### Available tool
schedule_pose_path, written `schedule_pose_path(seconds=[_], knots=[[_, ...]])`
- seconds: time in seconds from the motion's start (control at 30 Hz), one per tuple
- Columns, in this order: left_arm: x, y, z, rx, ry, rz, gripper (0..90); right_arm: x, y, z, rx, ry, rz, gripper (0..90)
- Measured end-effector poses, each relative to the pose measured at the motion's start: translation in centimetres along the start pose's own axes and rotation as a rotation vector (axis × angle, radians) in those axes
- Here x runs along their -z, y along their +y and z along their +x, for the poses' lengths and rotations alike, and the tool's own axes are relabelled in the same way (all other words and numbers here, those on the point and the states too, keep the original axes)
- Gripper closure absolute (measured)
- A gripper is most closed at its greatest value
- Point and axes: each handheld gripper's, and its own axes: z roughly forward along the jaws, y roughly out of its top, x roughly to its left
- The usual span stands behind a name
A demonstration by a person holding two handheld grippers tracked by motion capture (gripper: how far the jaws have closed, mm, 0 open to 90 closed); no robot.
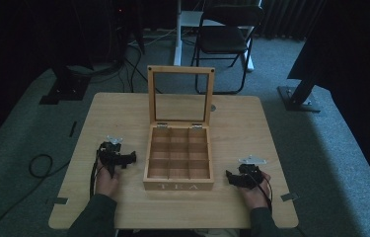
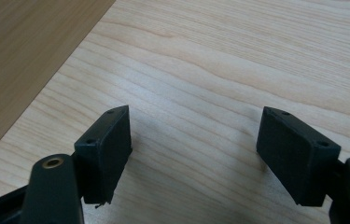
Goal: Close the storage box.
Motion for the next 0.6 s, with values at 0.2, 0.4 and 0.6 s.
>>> schedule_pose_path(seconds=[0.2,0.4,0.6], knots=[[0.0,0.0,0.0,0.0,0.0,0.0,1.6,0.0,0.6,0.2,0.002,0.007,0.027,36.6],[0.0,0.0,0.0,0.0,0.0,0.0,1.6,0.6,1.1,0.3,0.002,0.028,-0.018,45.0],[0.0,0.0,0.0,0.0,0.0,0.0,1.6,1.3,2.4,0.3,0.015,0.023,-0.066,47.9]])
